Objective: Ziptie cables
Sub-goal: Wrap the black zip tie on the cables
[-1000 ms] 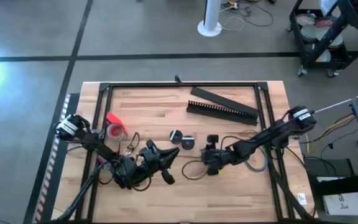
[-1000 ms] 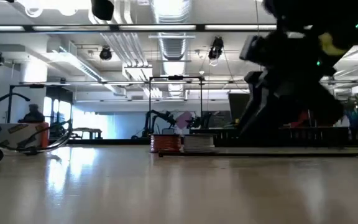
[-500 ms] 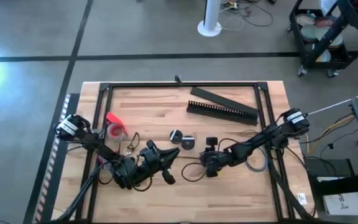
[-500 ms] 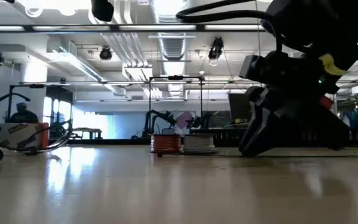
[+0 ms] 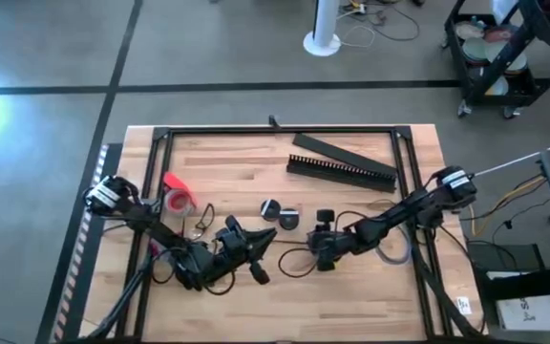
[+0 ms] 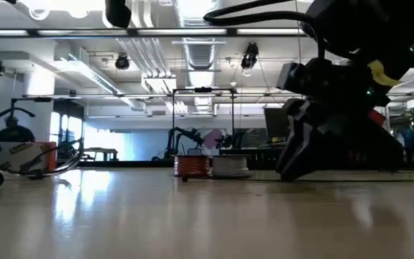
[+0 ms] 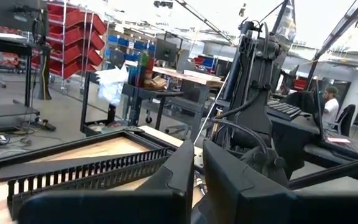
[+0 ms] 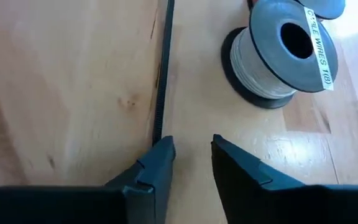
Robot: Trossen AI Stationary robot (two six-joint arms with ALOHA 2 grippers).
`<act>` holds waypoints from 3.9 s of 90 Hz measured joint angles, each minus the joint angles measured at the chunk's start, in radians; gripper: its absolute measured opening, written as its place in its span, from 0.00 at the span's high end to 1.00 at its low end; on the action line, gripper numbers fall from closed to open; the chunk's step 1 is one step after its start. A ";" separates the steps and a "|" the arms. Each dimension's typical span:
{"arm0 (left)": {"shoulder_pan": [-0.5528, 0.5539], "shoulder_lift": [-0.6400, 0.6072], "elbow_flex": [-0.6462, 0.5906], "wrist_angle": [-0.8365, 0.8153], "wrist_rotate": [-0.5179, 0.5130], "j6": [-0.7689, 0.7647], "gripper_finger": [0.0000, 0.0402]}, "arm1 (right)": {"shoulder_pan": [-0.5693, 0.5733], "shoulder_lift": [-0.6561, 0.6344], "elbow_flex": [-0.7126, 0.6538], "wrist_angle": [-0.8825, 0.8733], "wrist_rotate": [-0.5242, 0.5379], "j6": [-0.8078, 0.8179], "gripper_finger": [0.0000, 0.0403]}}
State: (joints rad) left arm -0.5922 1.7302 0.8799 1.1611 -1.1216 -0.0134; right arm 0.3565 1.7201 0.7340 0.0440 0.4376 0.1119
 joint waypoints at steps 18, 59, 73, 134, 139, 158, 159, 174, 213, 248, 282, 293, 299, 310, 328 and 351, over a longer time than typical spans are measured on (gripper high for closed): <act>0.023 0.000 0.000 -0.117 -0.032 -0.101 0.86 | -0.001 -0.092 0.011 -0.054 0.000 0.004 0.59; 0.036 0.008 0.000 -0.195 0.046 -0.236 0.58 | 0.020 -0.500 -0.019 -0.668 0.084 0.381 0.35; 0.045 0.028 0.005 -0.200 0.066 -0.261 0.56 | 0.060 -0.594 -0.057 -0.822 -0.083 0.600 0.33; 0.233 0.033 0.122 -0.325 0.269 -0.258 0.72 | 0.082 -0.544 -0.235 -0.941 -0.340 1.324 0.53; 0.233 0.033 0.132 -0.335 0.271 -0.256 0.73 | 0.082 -0.543 -0.251 -0.905 -0.339 1.366 0.54; 0.240 0.031 0.177 -0.342 0.268 -0.167 0.75 | 0.082 -0.537 -0.266 -0.838 -0.342 1.392 0.59; 0.240 0.031 0.181 -0.342 0.268 -0.162 0.75 | 0.082 -0.536 -0.266 -0.838 -0.342 1.392 0.59; 0.239 0.031 0.209 -0.399 0.269 -0.142 0.73 | 0.082 -0.527 -0.267 -0.822 -0.336 1.374 0.69; 0.243 0.031 0.206 -0.459 0.268 -0.129 0.75 | 0.082 -0.588 -0.163 -0.885 -0.226 1.117 0.98; 0.257 0.031 0.206 -0.499 0.268 -0.118 0.72 | 0.061 -0.710 0.020 -0.884 0.045 0.721 1.00; 0.316 0.171 0.204 -0.064 0.484 -0.109 0.63 | 0.062 -0.793 0.026 -0.568 0.226 0.151 1.00; 0.360 0.202 0.204 0.036 0.550 -0.160 0.58 | 0.062 -0.795 0.015 -0.427 0.221 -0.050 1.00; 0.389 0.205 0.204 0.070 0.612 -0.185 0.55 | 0.062 -0.795 0.012 -0.373 0.220 -0.126 1.00; 0.441 0.205 0.205 0.122 0.799 -0.214 0.49 | 0.062 -0.789 -0.007 -0.304 0.219 -0.213 1.00; 0.484 0.204 0.261 0.053 0.879 -0.207 0.44 | 0.062 -0.782 -0.039 -0.202 0.153 -0.292 1.00; 0.488 0.203 0.391 -0.198 0.902 -0.129 0.51 | 0.062 -0.776 -0.040 -0.180 0.139 -0.322 1.00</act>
State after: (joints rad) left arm -0.1044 1.9333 1.2706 0.9627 -0.2198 -0.1420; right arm 0.4183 0.9439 0.6937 -0.1358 0.5761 -0.2101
